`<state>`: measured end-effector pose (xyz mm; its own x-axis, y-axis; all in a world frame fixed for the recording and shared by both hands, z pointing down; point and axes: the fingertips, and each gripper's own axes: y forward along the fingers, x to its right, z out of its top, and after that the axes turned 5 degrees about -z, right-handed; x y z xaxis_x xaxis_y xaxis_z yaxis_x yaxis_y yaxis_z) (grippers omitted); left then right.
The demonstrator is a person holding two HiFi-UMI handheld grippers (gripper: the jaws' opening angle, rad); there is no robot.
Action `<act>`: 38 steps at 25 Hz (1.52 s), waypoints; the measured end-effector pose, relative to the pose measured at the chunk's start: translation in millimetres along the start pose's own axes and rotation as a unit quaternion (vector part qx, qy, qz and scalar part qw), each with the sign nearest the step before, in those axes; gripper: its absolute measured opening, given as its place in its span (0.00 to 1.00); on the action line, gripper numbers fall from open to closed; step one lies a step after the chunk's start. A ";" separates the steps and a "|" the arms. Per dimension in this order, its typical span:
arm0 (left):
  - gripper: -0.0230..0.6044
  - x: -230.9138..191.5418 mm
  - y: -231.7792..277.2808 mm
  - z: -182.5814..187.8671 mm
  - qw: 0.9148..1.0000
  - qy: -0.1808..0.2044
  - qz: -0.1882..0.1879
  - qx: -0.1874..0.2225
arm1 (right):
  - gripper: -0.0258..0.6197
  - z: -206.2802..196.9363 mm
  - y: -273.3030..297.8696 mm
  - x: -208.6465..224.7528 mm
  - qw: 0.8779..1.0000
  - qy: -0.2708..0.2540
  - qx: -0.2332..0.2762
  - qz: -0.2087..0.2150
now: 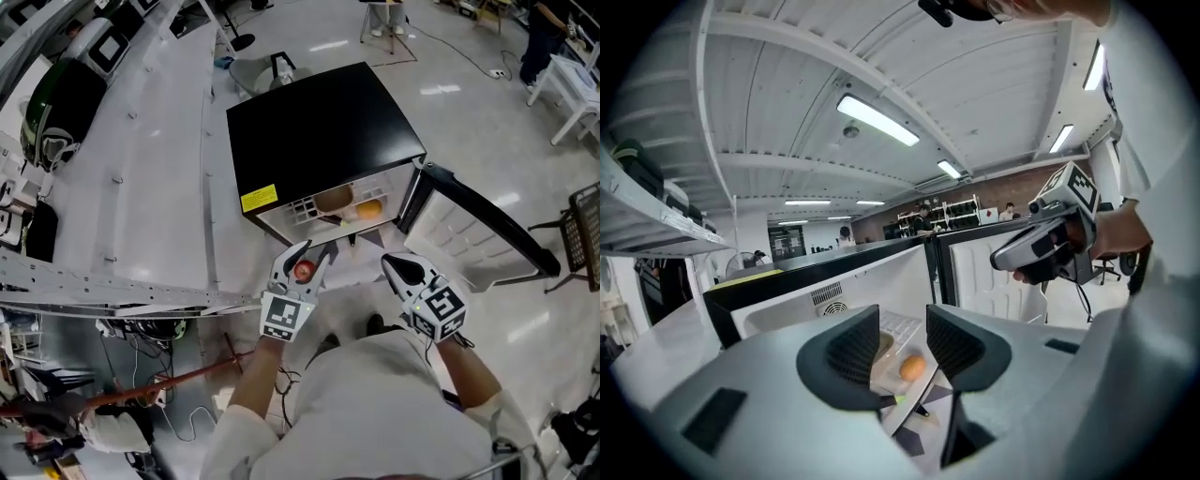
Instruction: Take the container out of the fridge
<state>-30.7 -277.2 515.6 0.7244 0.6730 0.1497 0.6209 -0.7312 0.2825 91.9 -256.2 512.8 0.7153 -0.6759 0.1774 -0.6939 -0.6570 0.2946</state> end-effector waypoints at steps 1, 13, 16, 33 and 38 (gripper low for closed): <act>0.27 -0.9 5.4 -1.5 1.000 0.009 0.002 -0.006 | 0.05 -1.3 -0.3 1.5 1.000 0.001 0.000 0.001; 0.37 -7.8 82.4 -51.8 0.986 0.126 0.019 -0.105 | 0.05 -8.6 1.4 21.7 1.000 0.011 -0.002 0.003; 0.39 -14.9 98.3 -66.2 0.977 0.164 0.028 -0.133 | 0.05 -9.0 1.9 24.1 1.000 0.014 -0.002 0.005; 0.52 -51.9 169.9 -153.0 0.899 0.347 0.049 -0.263 | 0.05 -26.3 0.0 42.8 0.999 0.034 -0.020 -0.004; 0.53 -61.0 179.4 -174.2 0.890 0.342 0.049 -0.297 | 0.05 -31.2 -2.1 47.2 0.999 0.040 -0.025 -0.007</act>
<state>-15.6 -429.9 722.2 0.2889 0.6681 0.6857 0.1494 -0.7389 0.6570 129.7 -276.3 549.8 0.7300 -0.6372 0.2472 -0.6810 -0.6470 0.3430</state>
